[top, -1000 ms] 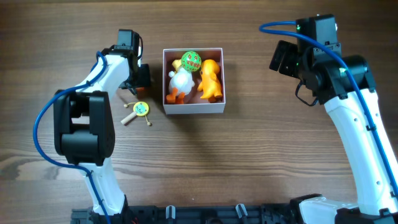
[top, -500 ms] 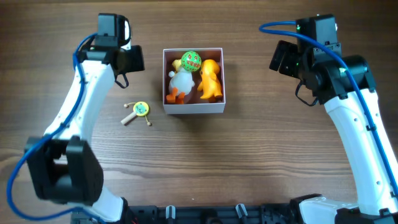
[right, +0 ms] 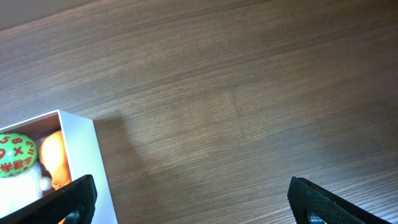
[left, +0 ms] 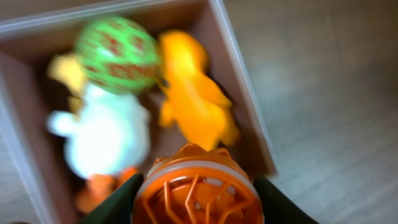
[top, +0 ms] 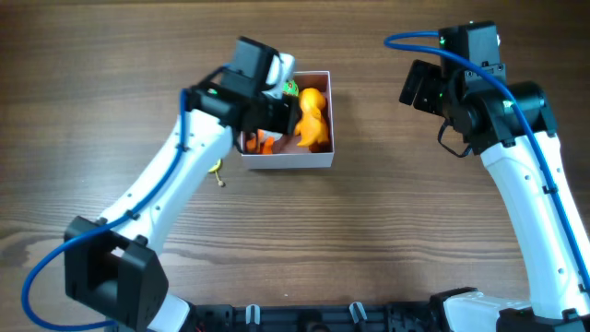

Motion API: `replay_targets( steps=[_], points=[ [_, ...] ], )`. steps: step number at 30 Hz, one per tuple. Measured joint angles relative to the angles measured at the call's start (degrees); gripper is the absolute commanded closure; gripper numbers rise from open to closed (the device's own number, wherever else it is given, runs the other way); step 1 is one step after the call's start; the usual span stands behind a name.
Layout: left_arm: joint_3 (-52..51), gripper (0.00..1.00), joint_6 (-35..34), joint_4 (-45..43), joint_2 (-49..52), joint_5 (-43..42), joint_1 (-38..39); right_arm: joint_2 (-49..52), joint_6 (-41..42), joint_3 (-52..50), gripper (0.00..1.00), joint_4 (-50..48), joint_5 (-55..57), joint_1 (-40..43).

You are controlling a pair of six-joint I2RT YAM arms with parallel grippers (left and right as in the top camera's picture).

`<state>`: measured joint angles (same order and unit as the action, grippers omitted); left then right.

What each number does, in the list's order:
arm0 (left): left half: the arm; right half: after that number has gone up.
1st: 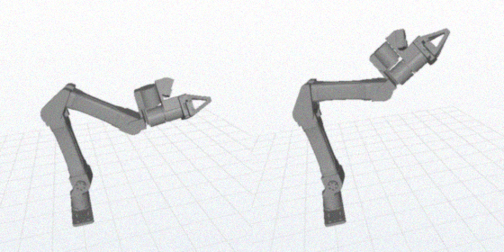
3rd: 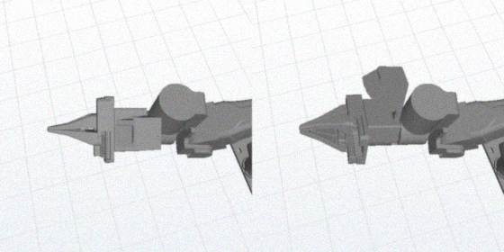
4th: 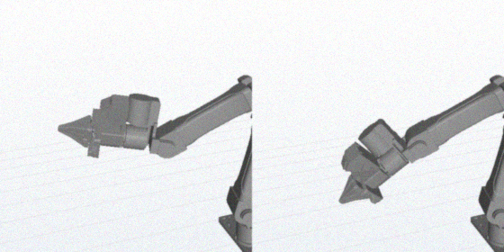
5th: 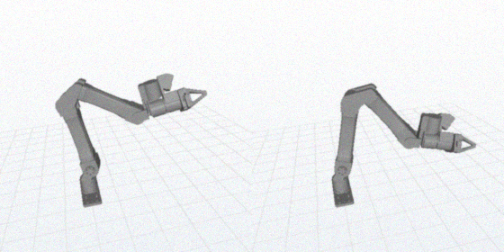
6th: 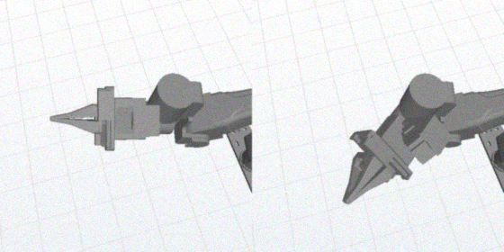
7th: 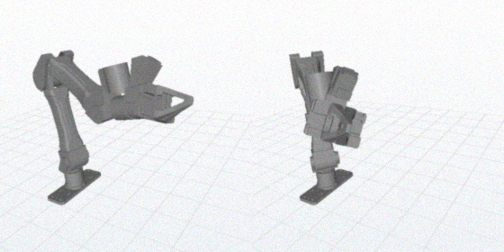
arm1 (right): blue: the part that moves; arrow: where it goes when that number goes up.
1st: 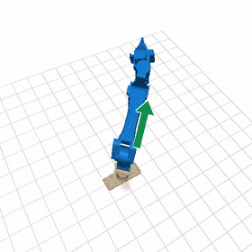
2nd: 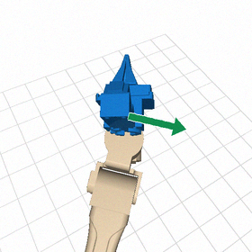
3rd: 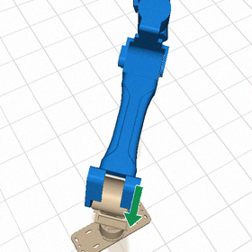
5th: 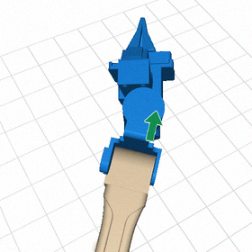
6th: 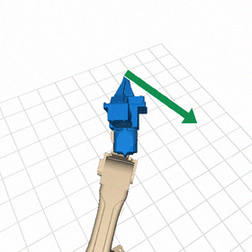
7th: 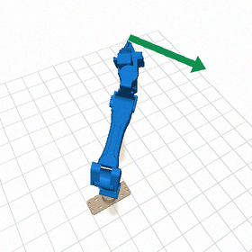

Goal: Pack container
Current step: 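Carry the orange spinner into the box and open the left gripper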

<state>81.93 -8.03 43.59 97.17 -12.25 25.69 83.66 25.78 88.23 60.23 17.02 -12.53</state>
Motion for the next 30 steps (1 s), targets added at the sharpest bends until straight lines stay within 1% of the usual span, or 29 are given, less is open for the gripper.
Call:
replay_targets(
  steps=[2,5,12,19,20,21,23,24,25,27,28,30],
  points=[
    [-0.02,0.57,0.00,1.01,0.00,1.09,2.78,0.00,0.00,0.00,0.00,0.02,0.00,0.00],
    [-0.02,0.56,0.00,1.42,0.00,3.48,4.94,0.00,0.00,0.00,0.00,0.02,0.00,0.00],
    [-2.23,0.53,0.00,1.14,0.35,5.75,5.33,0.00,0.00,0.00,0.00,0.00,0.00,0.00],
    [-3.80,0.53,-0.02,-2.21,5.31,9.31,5.33,0.00,0.00,0.00,0.00,0.00,0.00,0.00],
    [-3.80,0.51,-0.02,-2.86,5.42,9.46,5.33,0.00,0.00,0.00,0.00,0.00,0.00,0.00],
    [-3.80,0.46,-0.02,-3.34,5.42,9.64,5.33,0.00,0.00,0.00,0.00,0.02,0.00,0.00],
    [-3.80,0.45,-0.04,-3.48,5.42,10.12,5.33,0.00,0.00,0.00,0.00,0.00,0.00,0.00],
    [-3.80,0.42,-0.17,-3.37,5.42,10.36,5.33,0.00,0.00,0.00,0.00,0.00,0.00,0.00],
    [-3.80,0.36,-0.20,-3.21,5.42,10.51,5.33,0.00,0.00,0.00,0.00,0.00,0.00,0.00],
    [-3.80,0.30,-0.17,-2.69,5.42,10.73,5.33,0.00,0.00,0.00,0.00,0.02,0.00,0.00],
    [-3.80,0.24,-0.26,-2.64,5.42,10.78,5.33,0.00,0.00,0.00,0.00,0.02,0.00,0.00],
    [-3.80,0.22,-0.31,-2.54,5.42,10.93,5.33,0.00,0.00,0.00,0.00,0.00,0.00,-0.02]
  ],
)
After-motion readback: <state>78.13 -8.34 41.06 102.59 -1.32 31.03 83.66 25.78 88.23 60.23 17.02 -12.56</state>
